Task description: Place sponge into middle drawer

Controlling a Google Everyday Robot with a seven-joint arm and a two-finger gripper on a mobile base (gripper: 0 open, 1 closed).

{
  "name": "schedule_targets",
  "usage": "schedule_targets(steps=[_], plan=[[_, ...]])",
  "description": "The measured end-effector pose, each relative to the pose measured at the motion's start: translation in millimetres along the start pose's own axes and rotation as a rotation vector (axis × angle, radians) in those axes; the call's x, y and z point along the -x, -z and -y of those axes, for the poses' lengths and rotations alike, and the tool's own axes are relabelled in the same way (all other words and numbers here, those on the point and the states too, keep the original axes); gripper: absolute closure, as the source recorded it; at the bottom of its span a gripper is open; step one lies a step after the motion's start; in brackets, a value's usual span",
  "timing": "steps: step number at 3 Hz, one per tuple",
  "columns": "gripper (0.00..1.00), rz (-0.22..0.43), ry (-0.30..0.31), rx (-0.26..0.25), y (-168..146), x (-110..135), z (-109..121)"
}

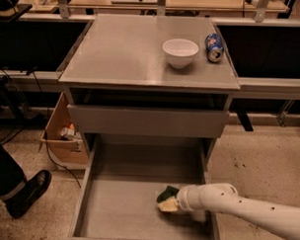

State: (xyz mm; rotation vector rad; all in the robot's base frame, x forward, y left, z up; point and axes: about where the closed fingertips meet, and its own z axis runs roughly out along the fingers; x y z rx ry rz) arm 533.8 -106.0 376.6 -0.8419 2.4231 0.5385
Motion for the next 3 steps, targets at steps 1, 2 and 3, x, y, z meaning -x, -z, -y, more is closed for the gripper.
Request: schedule_targets(steps=[1, 2, 3], plan=[[0.05, 0.000, -0.003, 0.029, -1, 2, -8], [0.00, 0.002, 0.011, 0.054, 4, 8, -17], [0.00, 0.002, 0.040, 0.067, 19, 13, -24]])
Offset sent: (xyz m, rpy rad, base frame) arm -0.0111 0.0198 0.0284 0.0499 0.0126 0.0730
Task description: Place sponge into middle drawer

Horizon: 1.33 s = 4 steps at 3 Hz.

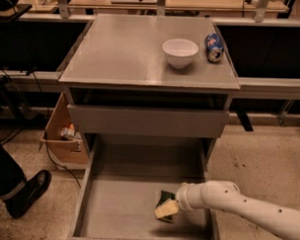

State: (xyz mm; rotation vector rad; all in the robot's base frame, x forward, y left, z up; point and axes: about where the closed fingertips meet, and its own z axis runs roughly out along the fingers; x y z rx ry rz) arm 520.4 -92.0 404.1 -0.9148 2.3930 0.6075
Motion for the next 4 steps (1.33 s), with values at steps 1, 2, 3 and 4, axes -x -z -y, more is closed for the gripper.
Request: schedule_targets(steps=[1, 2, 3, 4], plan=[[0.00, -0.011, 0.054, 0.013, 41, 1, -6], [0.00, -0.023, 0.091, 0.024, 69, -1, -8], [0.00, -0.033, 0.119, 0.013, 102, 1, -2], [0.00, -0.029, 0.129, -0.008, 138, 4, 11]])
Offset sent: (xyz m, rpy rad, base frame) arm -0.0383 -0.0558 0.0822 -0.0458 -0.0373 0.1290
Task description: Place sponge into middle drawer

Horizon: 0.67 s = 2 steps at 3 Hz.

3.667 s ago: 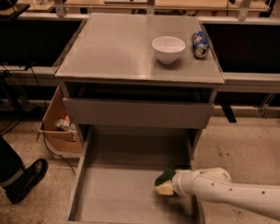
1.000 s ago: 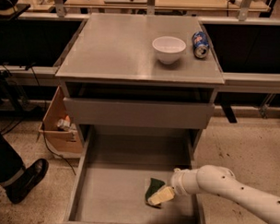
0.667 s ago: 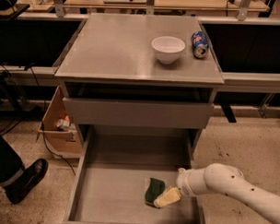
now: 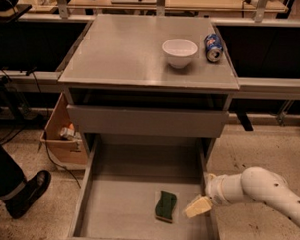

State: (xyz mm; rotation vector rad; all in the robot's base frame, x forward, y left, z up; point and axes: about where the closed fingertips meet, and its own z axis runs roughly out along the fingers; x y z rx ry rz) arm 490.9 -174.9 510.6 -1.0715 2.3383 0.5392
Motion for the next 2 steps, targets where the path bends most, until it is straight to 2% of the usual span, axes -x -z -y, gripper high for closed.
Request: schedule_targets(steps=[1, 2], plan=[[0.00, 0.016, 0.029, -0.060, 49, 8, 20], [0.00, 0.086, 0.038, -0.099, 76, 24, 38]])
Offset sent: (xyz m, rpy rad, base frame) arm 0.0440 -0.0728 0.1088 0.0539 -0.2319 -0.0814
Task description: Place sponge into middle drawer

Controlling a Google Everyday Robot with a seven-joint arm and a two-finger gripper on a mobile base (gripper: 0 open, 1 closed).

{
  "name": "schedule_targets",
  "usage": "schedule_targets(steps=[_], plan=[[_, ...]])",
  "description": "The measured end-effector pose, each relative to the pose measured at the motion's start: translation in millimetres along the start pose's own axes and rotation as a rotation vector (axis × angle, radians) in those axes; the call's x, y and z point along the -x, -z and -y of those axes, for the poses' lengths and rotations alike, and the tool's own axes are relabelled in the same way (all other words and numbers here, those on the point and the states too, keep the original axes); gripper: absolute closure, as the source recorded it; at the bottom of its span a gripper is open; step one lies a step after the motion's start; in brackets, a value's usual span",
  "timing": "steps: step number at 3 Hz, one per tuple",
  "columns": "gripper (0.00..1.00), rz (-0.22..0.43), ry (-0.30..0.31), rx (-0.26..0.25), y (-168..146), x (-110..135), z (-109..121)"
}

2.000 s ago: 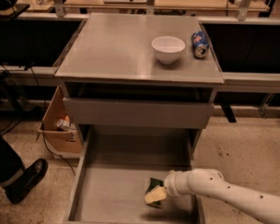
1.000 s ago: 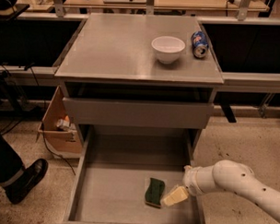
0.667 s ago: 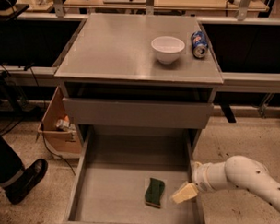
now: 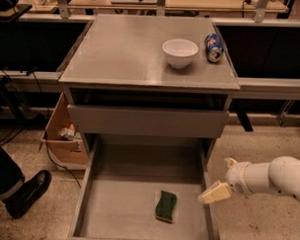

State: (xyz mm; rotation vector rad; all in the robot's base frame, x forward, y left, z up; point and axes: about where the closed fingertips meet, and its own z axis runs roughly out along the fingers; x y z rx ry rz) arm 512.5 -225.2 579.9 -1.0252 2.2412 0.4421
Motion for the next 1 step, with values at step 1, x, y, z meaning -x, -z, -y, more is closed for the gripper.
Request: schedule_targets(steps=[1], plan=[[0.00, 0.005, 0.002, -0.004, 1.7, 1.4, 2.3]])
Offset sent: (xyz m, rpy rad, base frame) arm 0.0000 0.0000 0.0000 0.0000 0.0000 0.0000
